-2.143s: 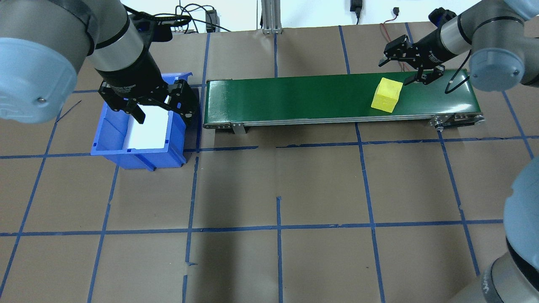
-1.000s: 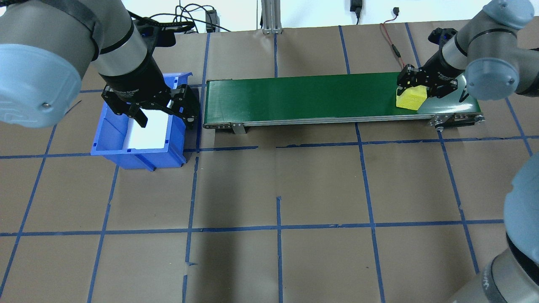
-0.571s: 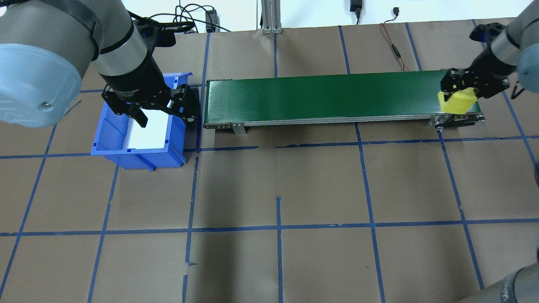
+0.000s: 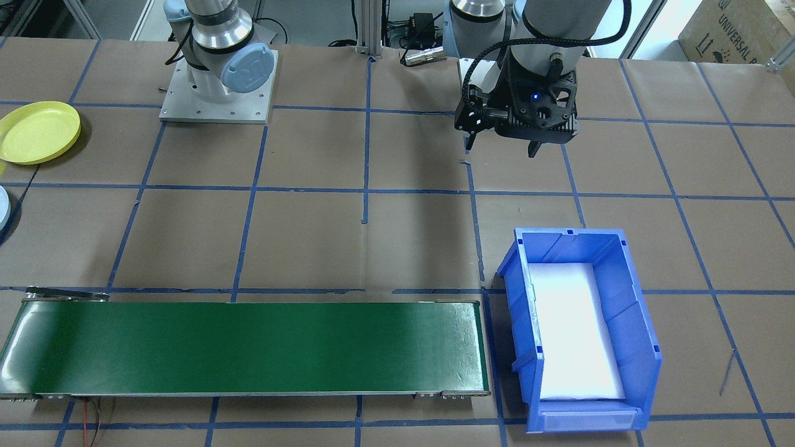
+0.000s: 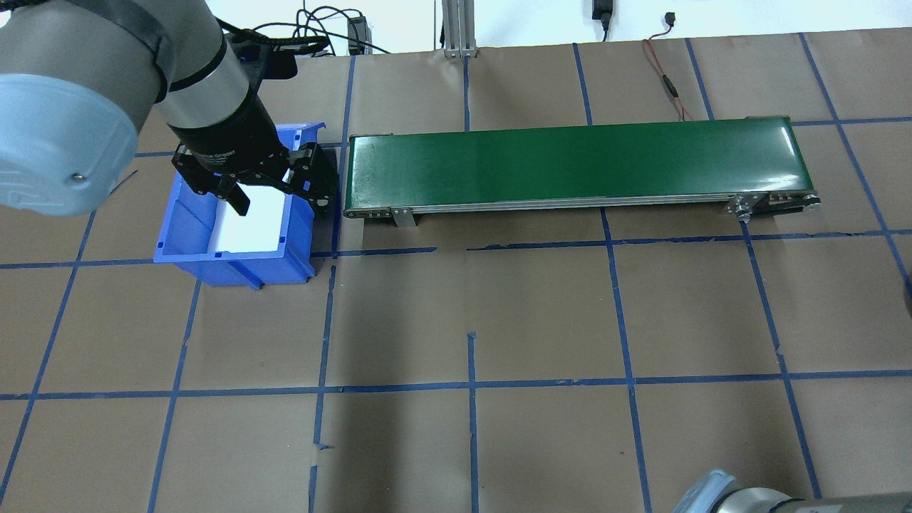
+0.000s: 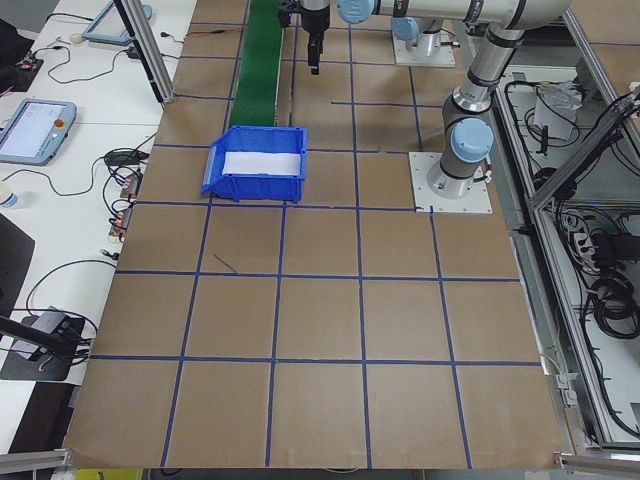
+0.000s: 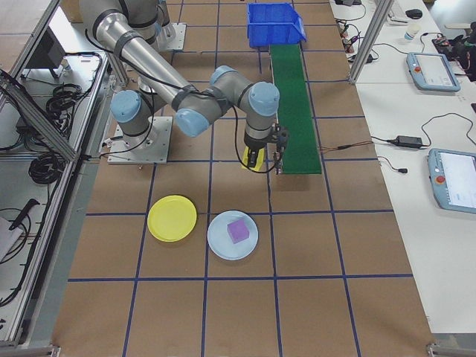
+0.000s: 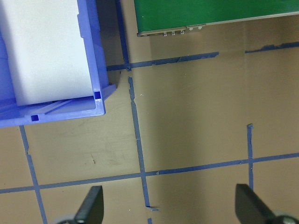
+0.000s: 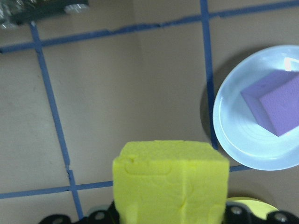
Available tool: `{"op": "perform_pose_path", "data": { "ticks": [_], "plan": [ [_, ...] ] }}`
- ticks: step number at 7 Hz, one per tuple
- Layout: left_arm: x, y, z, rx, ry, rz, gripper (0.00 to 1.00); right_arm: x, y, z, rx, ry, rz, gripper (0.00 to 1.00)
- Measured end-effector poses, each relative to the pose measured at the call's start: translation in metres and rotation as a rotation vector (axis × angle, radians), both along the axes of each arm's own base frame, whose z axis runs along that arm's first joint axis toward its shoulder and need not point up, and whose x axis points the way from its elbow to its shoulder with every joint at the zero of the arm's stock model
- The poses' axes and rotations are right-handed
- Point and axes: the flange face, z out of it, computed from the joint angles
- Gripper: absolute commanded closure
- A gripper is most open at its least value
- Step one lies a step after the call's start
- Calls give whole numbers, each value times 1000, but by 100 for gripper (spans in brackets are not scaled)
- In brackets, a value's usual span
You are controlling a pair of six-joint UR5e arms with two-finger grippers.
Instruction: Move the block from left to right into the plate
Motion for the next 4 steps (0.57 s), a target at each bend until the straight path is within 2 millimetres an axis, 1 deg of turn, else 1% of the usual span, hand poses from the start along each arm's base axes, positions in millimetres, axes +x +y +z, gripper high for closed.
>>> {"op": "perform_pose_path", "data": {
  "ticks": [1, 2, 3, 4],
  "plan": [
    [0, 0, 0, 1, 0, 0, 0, -28, 38, -19, 26, -19, -34, 74],
    [0, 0, -1, 2, 0, 0, 0, -44, 71, -45, 46, -32, -82, 74],
    [-1, 0, -1, 2, 0, 0, 0, -54, 98, -66, 55, -44, -124, 74],
    [-1, 0, -1, 2, 0, -1, 0, -63, 120, -79, 59, -59, -154, 72]
  ]
}}
